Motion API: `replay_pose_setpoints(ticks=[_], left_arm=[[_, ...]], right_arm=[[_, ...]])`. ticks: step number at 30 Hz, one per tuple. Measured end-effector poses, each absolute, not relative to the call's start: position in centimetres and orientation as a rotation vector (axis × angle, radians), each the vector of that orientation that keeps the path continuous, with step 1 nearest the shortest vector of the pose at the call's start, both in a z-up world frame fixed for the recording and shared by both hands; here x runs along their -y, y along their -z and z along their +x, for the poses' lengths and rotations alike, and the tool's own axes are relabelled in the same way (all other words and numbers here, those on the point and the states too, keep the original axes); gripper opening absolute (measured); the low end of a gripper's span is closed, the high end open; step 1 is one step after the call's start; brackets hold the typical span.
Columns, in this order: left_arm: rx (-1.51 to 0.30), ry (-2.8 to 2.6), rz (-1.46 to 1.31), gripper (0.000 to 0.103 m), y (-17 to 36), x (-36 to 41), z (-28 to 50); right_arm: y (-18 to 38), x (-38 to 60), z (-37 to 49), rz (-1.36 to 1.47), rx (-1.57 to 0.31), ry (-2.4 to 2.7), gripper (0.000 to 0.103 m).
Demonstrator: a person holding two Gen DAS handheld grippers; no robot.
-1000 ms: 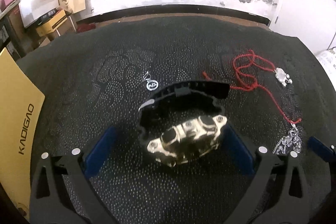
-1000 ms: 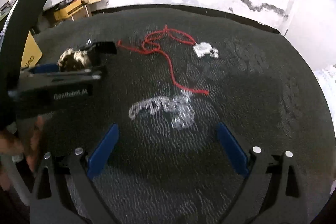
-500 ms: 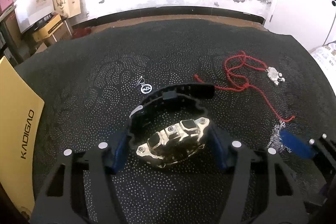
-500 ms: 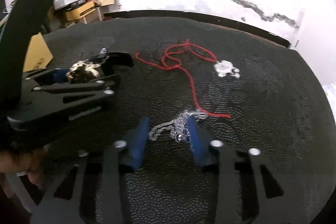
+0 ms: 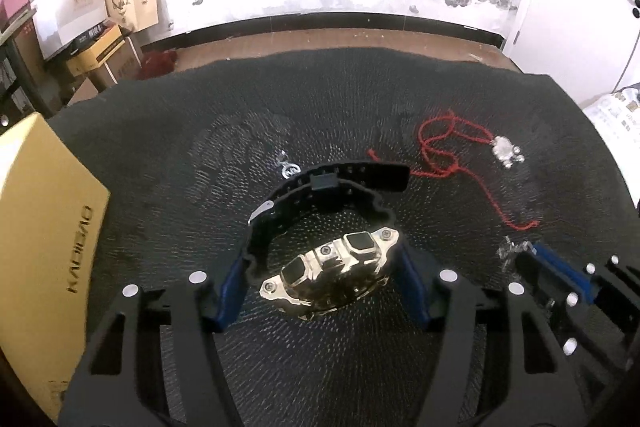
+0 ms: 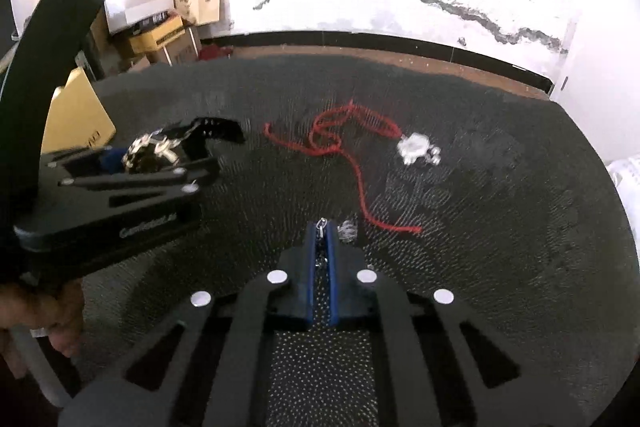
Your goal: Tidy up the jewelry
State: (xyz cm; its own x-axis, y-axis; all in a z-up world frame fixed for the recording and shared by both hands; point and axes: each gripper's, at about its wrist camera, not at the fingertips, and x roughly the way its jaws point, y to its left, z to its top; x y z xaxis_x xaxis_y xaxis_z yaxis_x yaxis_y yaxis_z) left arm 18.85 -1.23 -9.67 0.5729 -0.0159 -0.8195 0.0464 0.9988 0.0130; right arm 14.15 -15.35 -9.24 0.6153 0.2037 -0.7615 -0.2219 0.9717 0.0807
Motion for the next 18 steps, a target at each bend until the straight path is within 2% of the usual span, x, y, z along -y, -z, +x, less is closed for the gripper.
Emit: replay_pose_setpoints(ticks=[11,18], left_arm=[[-0.915,0.022,0.020,0.063,1.7,-3.4,13.4],[-0.873,-0.042,-0.006,0.063,-4.8,-9.3,9.2]], right_arm=[[-1.9,12.9,11.3,-0.026,-0.753,-0.320,0.006],[-8.8,6.6,8.3,-0.084,-0.705,-0.429,0.006]])
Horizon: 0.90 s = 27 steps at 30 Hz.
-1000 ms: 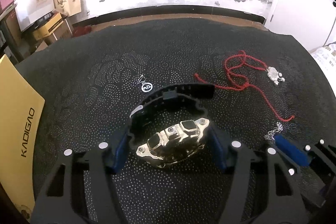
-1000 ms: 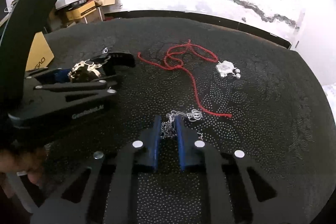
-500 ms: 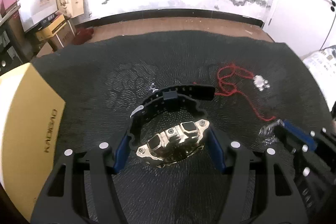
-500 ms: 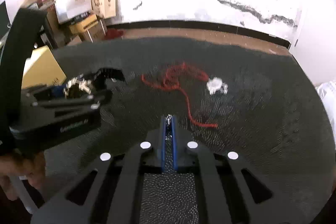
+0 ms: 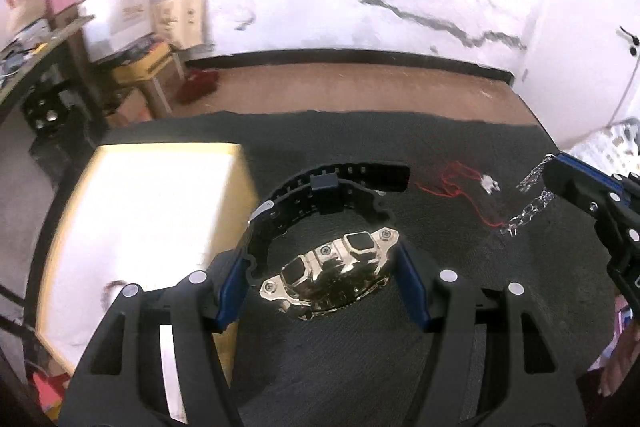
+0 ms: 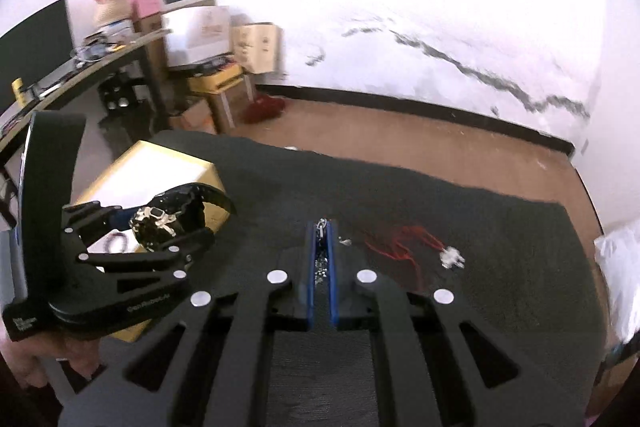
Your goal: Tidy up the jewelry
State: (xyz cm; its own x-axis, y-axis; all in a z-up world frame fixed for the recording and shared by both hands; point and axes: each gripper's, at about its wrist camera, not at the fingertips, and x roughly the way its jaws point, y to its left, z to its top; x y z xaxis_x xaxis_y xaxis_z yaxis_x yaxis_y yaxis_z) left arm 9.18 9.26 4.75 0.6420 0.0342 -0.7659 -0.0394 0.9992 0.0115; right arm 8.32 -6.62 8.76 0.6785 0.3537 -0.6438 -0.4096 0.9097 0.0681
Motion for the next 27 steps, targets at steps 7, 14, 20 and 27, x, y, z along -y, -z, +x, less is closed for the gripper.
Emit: replay_pose_setpoints(ticks=[7,14,20,27], left_arm=[[-0.839,-0.151,-0.026,0.063,-9.6,-17.2,3.6],[-0.833,-0.254,-0.051,0.063,-10.7,-23.6,-1.0],[-0.848,-0.318,-0.090,0.063,-9.1,-27.8,-2.4],[-0.889,-0.335,-0.166,0.063,-4.5,-30.8,-1.6]], right_arm=[[-13.3,-1.2,5.9,-0.089,-0.691,-0.550,0.006],[-14.8,-10.0,4.3,-0.133,-0.705,-0.658,0.006],[-13.9,-15.9,4.3,-0.191,-0.731,-0.707,0.006],[-10.2,-20.1,5.7,-0.251,-0.780,-0.718,0.006]])
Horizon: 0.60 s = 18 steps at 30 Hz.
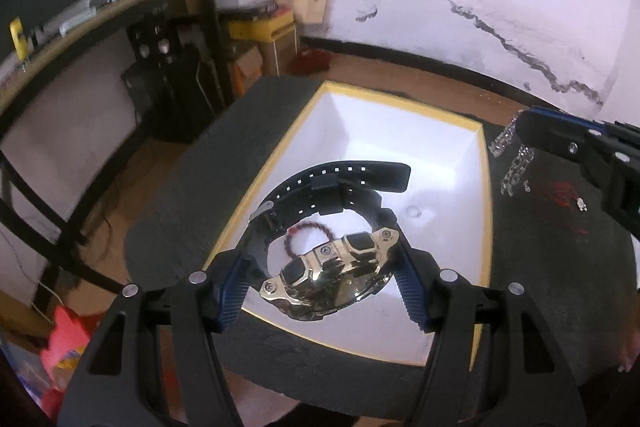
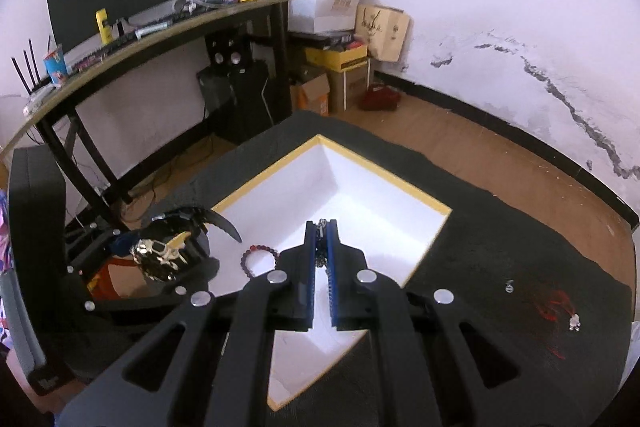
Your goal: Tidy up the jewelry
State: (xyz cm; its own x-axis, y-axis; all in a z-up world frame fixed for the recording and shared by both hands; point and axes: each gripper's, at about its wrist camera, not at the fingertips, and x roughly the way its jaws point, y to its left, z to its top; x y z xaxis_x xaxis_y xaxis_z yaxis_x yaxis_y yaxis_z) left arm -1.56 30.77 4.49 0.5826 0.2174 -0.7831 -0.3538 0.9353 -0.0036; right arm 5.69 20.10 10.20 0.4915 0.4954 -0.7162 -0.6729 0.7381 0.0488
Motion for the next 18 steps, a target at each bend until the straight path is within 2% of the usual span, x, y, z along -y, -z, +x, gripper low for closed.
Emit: replay_pose_setpoints(ticks=[6,18], left_arm=[[-0.920,-0.356,-0.197,0.063,0.1,-31.8,0.2],[-0.949,-0.340,-0.246,0.063,4.6,-32.6,2.2]], right_arm=[[-5.2,-22.5,8.0,-0.281,-0.840,-0.697,0.006],[1.3,-23.3,11.5,-0.293,-0.934,-0.673,0.006]])
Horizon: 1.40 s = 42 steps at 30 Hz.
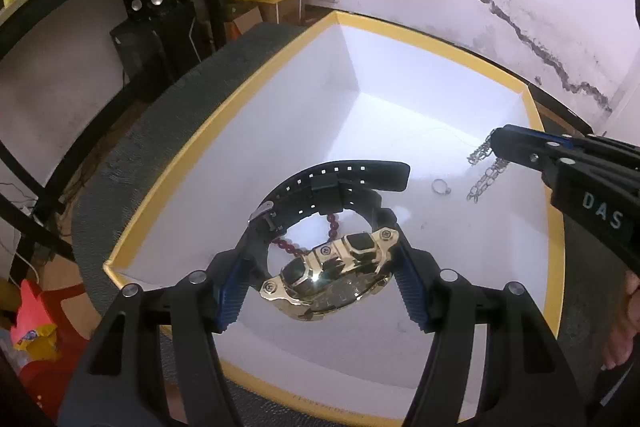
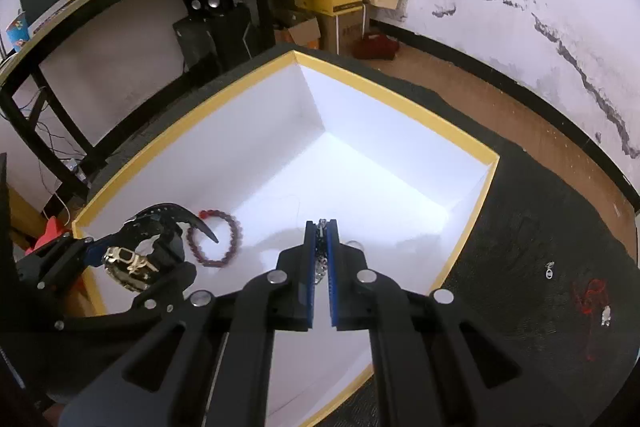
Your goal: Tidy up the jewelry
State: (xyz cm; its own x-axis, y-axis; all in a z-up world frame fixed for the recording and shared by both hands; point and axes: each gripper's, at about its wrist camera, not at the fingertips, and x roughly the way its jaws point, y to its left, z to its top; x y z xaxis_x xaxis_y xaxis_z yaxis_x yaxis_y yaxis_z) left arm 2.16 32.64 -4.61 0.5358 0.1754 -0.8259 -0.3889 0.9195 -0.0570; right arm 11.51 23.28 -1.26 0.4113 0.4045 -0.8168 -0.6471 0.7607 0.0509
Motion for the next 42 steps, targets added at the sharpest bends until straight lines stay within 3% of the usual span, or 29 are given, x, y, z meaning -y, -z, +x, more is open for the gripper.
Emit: replay_pose_setpoints(ticks=[42], left_arm=[[-0.957,-0.325,-0.281,0.063,5.6,-32.3,3.5]], right_arm=[[4.0,-23.0,13.7,-0.300,-0.972,-0.649,0.006]])
